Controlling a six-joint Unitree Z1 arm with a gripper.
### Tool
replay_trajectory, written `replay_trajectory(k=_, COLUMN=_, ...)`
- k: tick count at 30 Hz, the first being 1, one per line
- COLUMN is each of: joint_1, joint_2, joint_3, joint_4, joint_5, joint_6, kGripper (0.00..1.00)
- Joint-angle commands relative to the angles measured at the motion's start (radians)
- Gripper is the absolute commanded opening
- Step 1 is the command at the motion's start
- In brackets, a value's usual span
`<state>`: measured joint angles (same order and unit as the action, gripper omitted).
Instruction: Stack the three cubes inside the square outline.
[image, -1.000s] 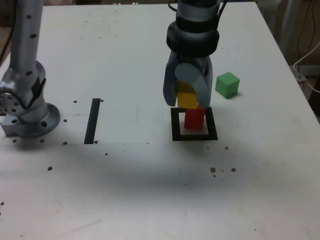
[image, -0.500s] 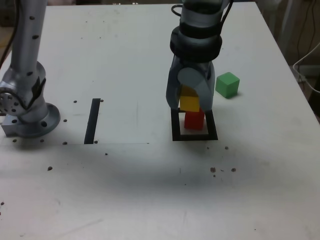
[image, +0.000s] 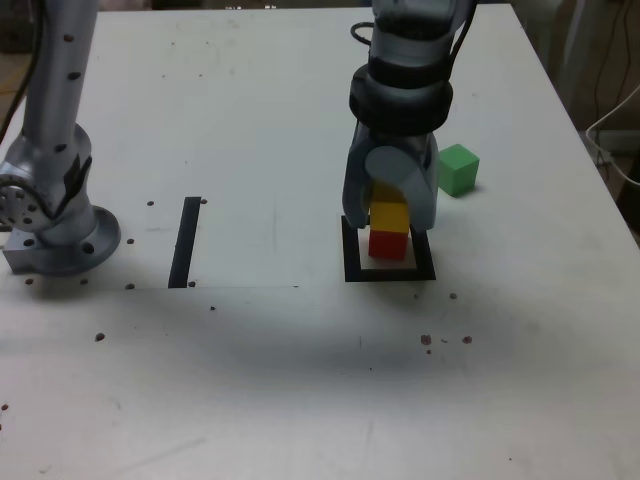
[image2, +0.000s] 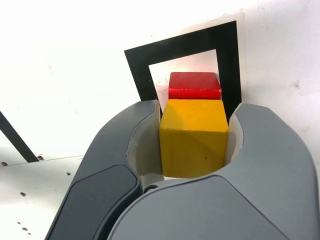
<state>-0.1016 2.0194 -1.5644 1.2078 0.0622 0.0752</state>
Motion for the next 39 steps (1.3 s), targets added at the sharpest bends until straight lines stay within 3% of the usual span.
replay_trajectory(k=1, joint_1=-0.001, joint_2=0.005, joint_3=0.003, joint_4=-0.003, joint_5=0.005, joint_6=-0.002, kGripper=0.16)
replay_trajectory(k=8, joint_1=-0.001, joint_2=0.003, joint_3=0.007, joint_4=-0.004, joint_5=0.009, joint_6=-0.002, kGripper=0.18)
replay_trajectory(k=13, joint_1=-0.001, joint_2=0.003, joint_3=0.008, joint_4=-0.002, joint_5=0.007, joint_6=-0.001, kGripper=0.26)
replay_trajectory(k=27, joint_1=-0.001, joint_2=-0.010, joint_3=0.009, joint_4=0.004, joint_5=0.008, joint_6=0.003, kGripper=0.79)
replay_trajectory(k=34, joint_1=-0.001, joint_2=-0.024, joint_3=0.013, joint_4=0.006, joint_5=0.019, joint_6=-0.006, kGripper=0.96)
replay_trajectory(k=39, joint_1=-0.001, joint_2=-0.027, joint_3=0.014, joint_4=0.005, joint_5=0.021, joint_6=-0.011, kGripper=0.99)
